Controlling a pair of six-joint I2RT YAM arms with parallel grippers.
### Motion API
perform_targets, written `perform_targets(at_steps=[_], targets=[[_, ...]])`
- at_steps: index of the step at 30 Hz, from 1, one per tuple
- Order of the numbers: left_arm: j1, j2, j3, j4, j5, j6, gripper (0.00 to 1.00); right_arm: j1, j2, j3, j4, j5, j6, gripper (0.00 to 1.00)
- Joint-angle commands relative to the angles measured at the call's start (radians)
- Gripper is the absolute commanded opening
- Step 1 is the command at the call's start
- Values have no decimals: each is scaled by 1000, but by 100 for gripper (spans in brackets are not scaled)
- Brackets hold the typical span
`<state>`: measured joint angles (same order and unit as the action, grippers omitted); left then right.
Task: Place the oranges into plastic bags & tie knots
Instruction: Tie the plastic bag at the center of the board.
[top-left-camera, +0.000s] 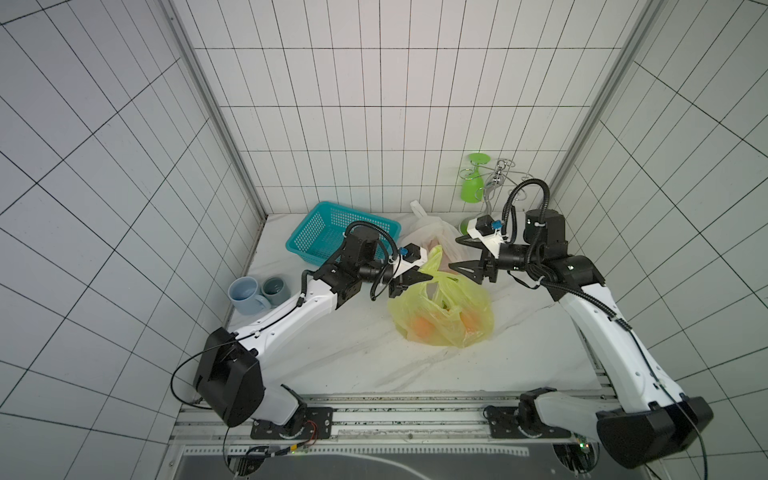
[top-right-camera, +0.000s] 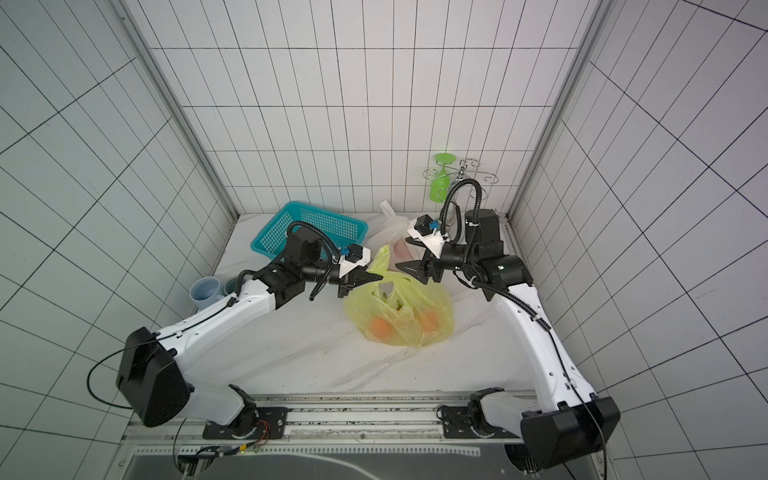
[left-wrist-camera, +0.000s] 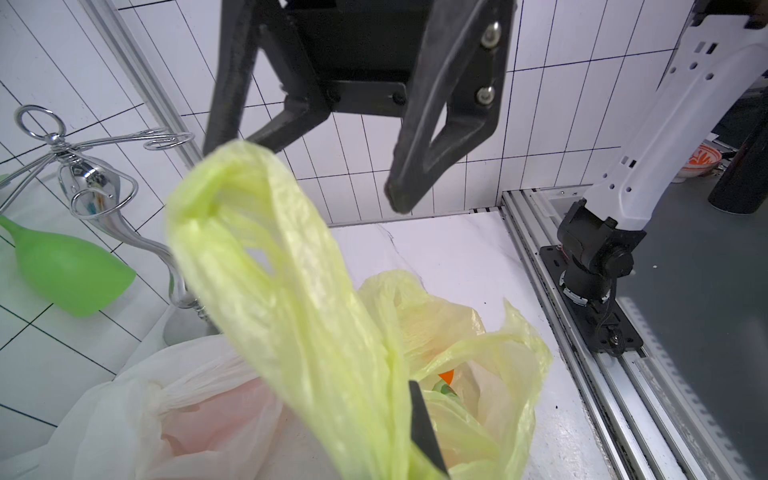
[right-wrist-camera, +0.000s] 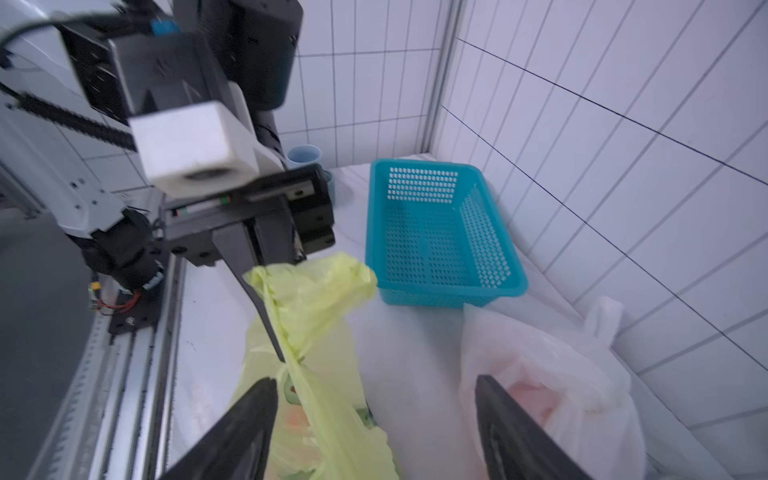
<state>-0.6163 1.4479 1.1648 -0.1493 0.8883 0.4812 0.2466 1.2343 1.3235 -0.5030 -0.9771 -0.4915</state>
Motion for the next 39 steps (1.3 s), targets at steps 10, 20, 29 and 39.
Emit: perform_targets(at_steps=[10, 20, 29, 39], targets=[[-3, -1, -24, 18, 32, 56, 3, 92, 99, 57, 214, -236, 238, 47], [12, -8, -45, 86, 22, -27, 15, 67, 60, 72, 199, -200, 247, 1], [18, 23, -35, 161, 18, -145, 24, 76, 20, 53, 231, -237, 293, 0], [41, 26, -48, 219, 31, -225, 21, 56, -4, 55, 199, -227, 251, 0]])
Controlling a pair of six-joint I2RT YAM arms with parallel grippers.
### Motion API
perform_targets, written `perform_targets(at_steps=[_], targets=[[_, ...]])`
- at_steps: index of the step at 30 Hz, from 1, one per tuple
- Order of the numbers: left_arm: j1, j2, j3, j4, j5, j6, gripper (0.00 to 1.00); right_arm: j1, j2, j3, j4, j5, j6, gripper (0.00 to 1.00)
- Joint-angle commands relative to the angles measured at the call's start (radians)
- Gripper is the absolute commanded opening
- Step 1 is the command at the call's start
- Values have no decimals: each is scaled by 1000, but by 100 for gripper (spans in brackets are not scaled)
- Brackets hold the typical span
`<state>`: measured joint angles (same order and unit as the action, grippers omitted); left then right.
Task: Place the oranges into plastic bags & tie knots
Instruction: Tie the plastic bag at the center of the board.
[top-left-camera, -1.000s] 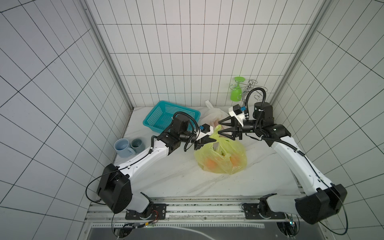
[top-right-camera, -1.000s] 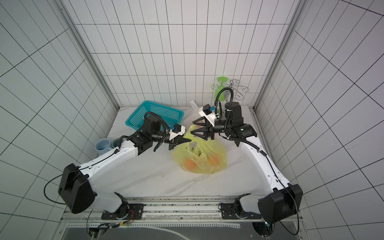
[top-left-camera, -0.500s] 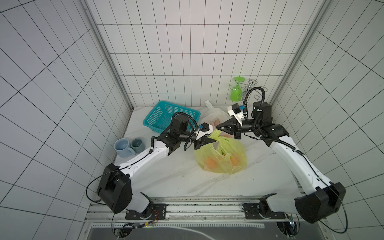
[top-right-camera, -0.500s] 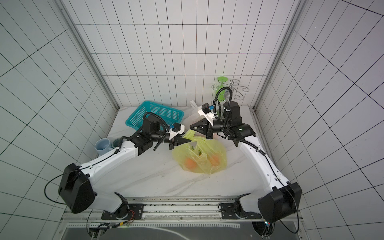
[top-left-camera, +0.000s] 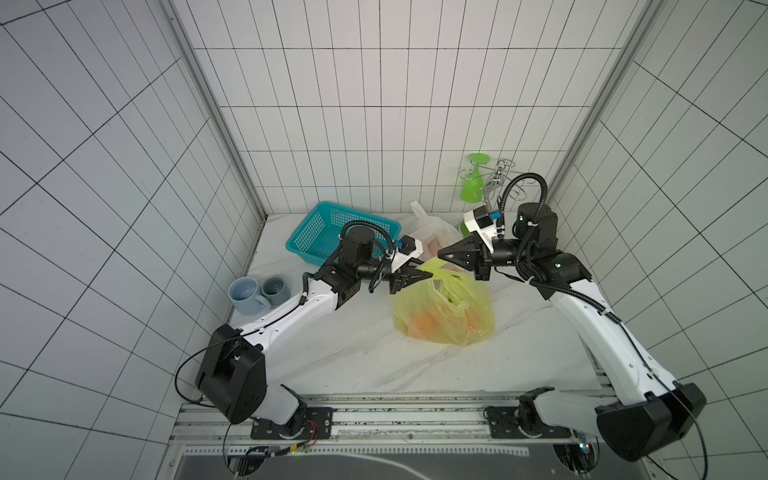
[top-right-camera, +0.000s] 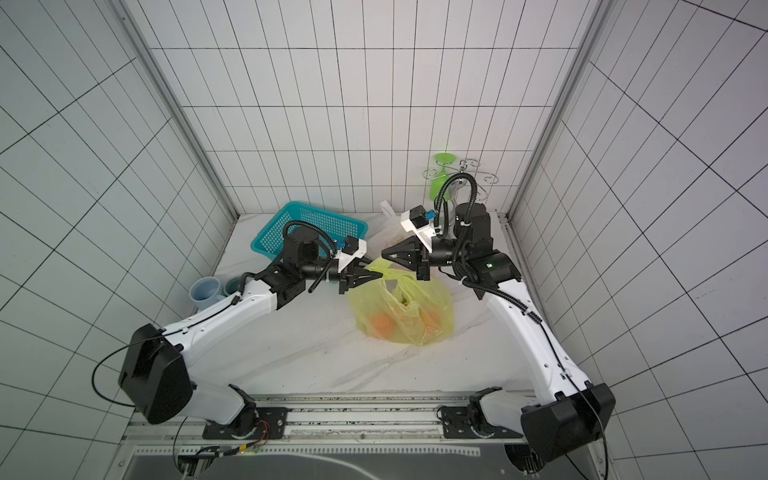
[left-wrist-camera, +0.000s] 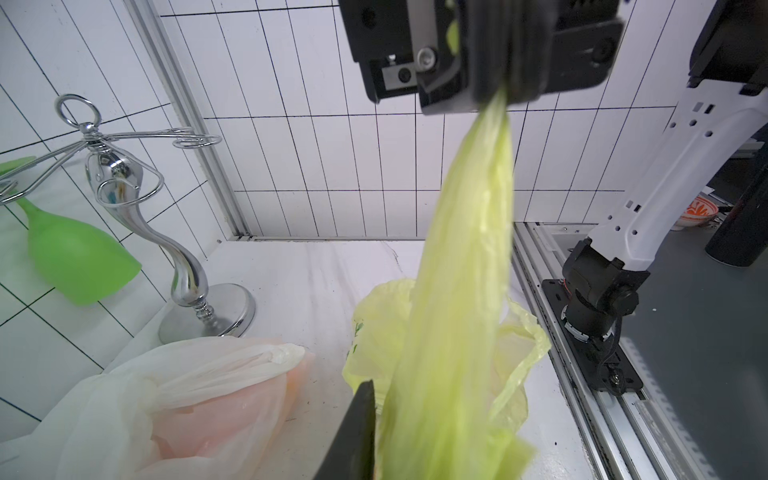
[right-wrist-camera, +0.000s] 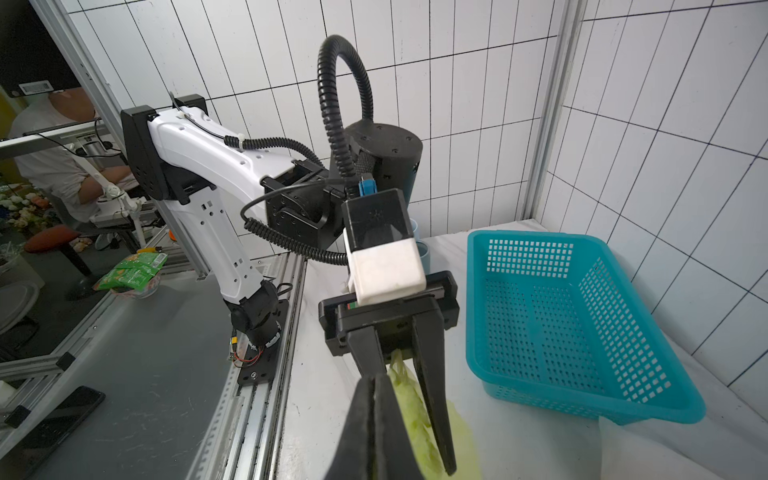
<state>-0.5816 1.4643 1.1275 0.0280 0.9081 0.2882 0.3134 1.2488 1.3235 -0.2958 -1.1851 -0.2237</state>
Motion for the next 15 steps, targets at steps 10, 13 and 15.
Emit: perform_targets(at_steps=[10, 13, 15], targets=[[5, 12, -27, 100, -32, -75, 0, -56, -69, -36, -127, 30, -133, 0], [3, 3, -31, 107, -46, -42, 0, -77, -100, -129, -146, 41, -163, 0], [0, -2, -32, 99, -45, -5, 0, -77, -109, -193, -147, 41, -175, 0]])
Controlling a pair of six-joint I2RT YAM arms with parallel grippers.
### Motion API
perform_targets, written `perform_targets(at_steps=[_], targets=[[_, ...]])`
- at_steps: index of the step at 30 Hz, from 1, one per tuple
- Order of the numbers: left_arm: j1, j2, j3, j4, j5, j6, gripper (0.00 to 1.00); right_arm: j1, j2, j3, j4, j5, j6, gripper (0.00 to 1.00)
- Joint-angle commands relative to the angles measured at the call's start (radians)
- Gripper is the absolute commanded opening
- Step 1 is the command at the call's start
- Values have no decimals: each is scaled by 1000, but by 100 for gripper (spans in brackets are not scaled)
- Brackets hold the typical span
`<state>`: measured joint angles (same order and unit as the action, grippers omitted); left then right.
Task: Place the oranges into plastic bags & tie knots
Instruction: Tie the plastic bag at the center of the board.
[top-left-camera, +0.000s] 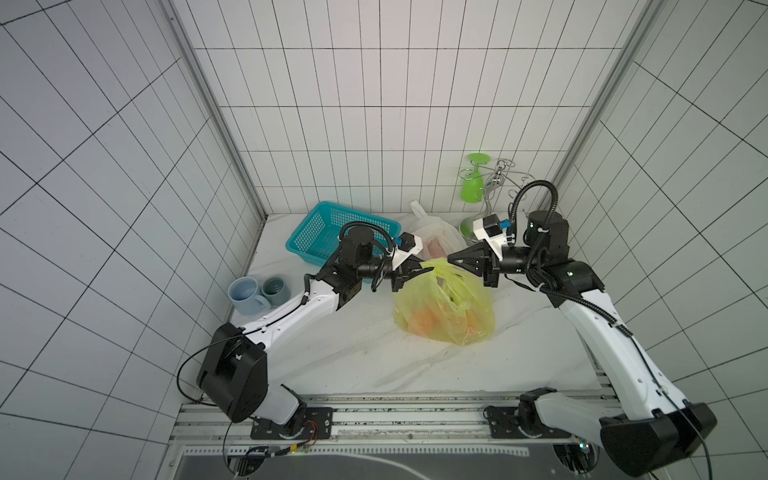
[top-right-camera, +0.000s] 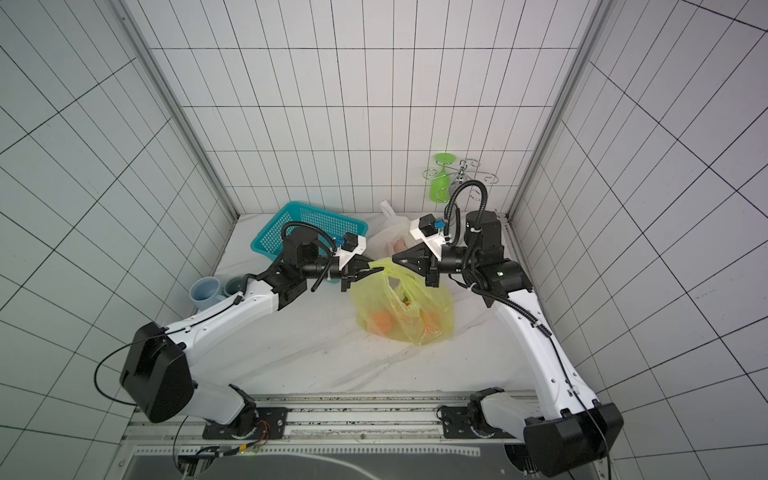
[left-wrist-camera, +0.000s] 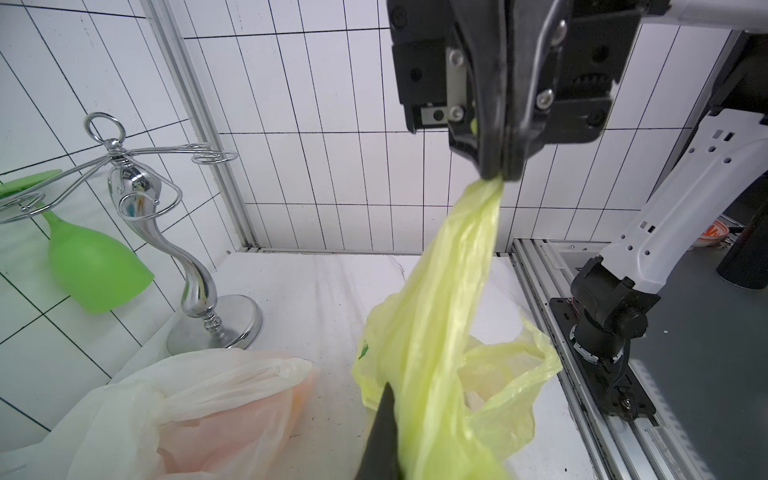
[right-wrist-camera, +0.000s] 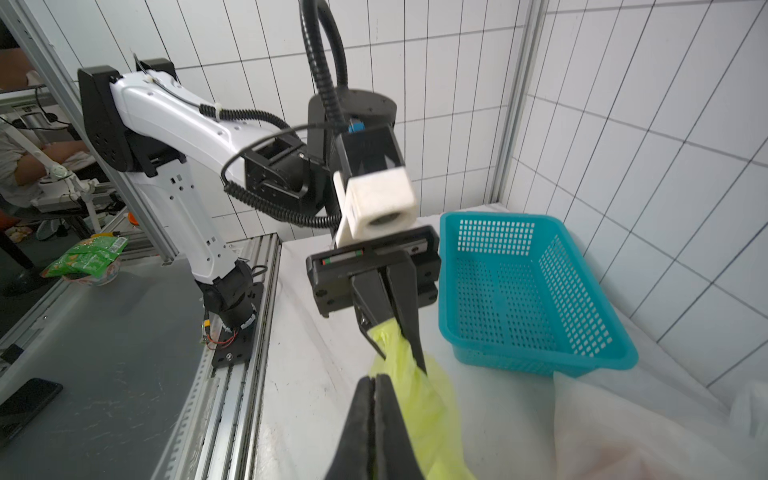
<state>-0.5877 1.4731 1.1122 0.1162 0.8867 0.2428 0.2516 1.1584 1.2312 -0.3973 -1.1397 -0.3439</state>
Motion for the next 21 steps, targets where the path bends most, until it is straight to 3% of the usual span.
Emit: perform_targets(at_steps=[1, 8, 13, 18, 21], targets=[[1, -14, -18, 5, -18, 66, 0, -15, -16, -126, -38, -10, -51, 0], [-29, -28, -53, 13, -112, 178, 0, 27, 41, -192, -141, 14, -181, 4], [-26, -22, -43, 6, -64, 138, 0, 28, 46, -232, -59, 90, -109, 7], [-24, -23, -42, -28, -23, 134, 0, 6, 49, -248, 10, 102, -31, 0], [-24, -21, -30, -91, -17, 168, 6, -19, 50, -234, 14, 64, -17, 0]])
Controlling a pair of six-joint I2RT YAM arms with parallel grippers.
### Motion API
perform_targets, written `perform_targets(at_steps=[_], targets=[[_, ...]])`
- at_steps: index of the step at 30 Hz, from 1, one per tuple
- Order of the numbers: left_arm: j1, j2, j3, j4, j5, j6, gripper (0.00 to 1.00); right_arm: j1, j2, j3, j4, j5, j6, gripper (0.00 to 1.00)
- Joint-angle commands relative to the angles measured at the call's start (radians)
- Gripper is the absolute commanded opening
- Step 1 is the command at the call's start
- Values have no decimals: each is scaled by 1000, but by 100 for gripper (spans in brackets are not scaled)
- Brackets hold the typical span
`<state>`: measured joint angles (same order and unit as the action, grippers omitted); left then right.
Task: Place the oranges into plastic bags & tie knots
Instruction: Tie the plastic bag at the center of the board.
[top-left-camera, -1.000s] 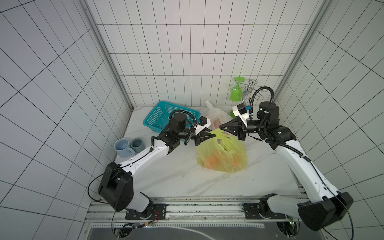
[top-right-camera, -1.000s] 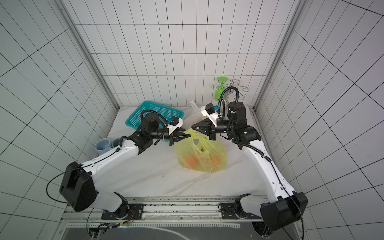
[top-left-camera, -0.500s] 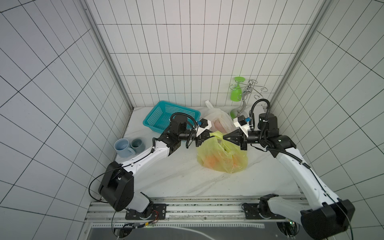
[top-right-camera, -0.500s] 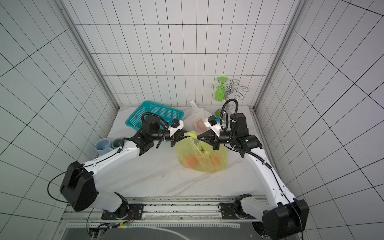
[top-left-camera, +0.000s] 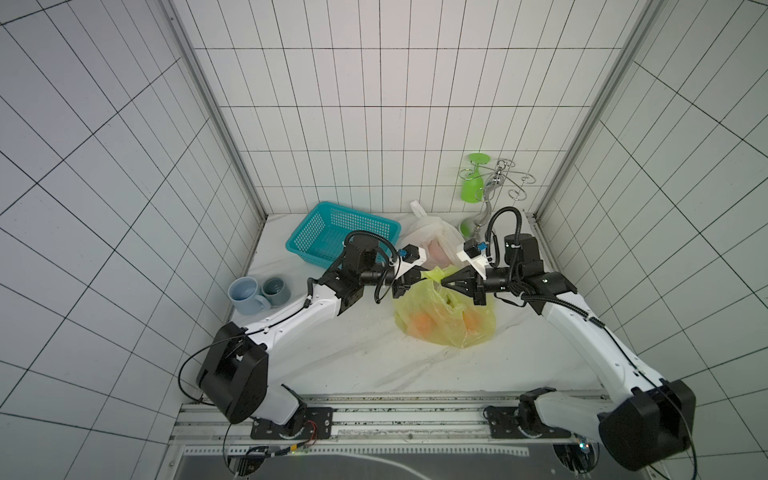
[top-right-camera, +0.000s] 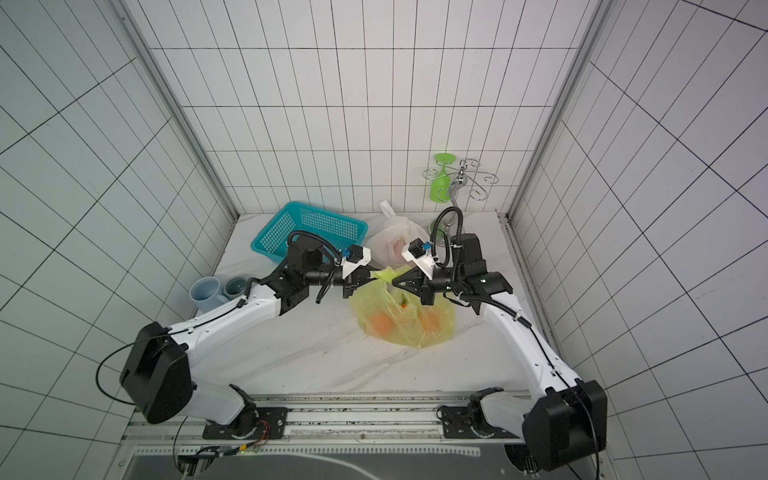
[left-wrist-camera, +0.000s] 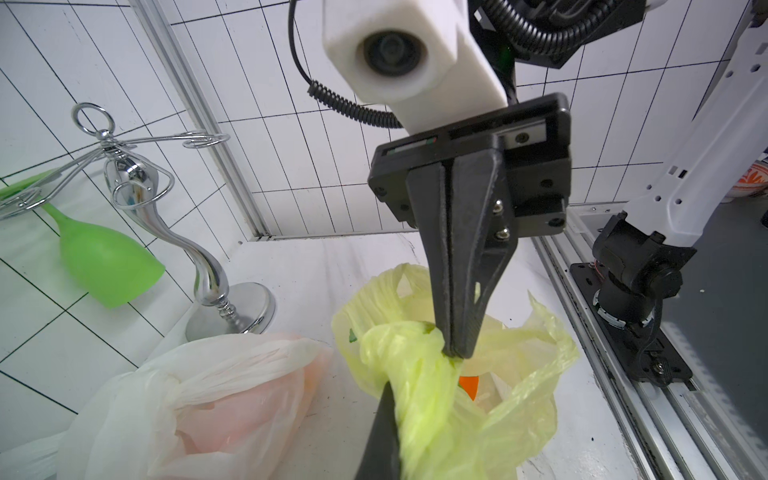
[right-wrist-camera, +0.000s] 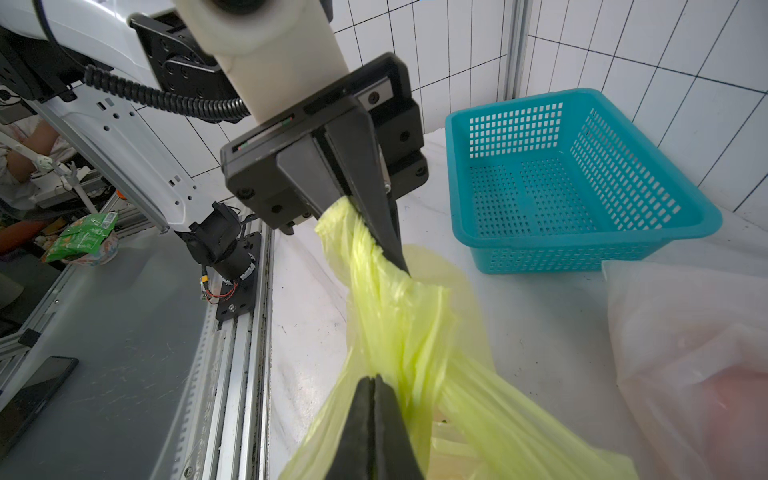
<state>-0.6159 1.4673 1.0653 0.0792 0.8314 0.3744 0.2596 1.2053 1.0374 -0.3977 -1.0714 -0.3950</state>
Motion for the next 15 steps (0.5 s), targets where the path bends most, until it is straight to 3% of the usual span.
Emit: perform_targets(at_steps=[1, 9, 15], targets=[[4, -13, 21, -69, 40, 44, 8, -31, 1, -39, 14, -13, 36, 0], [4, 13, 47, -107, 76, 35, 18, -33, -7, -43, -6, -30, 11, 0], [14, 39, 55, -47, 123, -88, 22, -33, -6, -51, -29, -28, -24, 0]])
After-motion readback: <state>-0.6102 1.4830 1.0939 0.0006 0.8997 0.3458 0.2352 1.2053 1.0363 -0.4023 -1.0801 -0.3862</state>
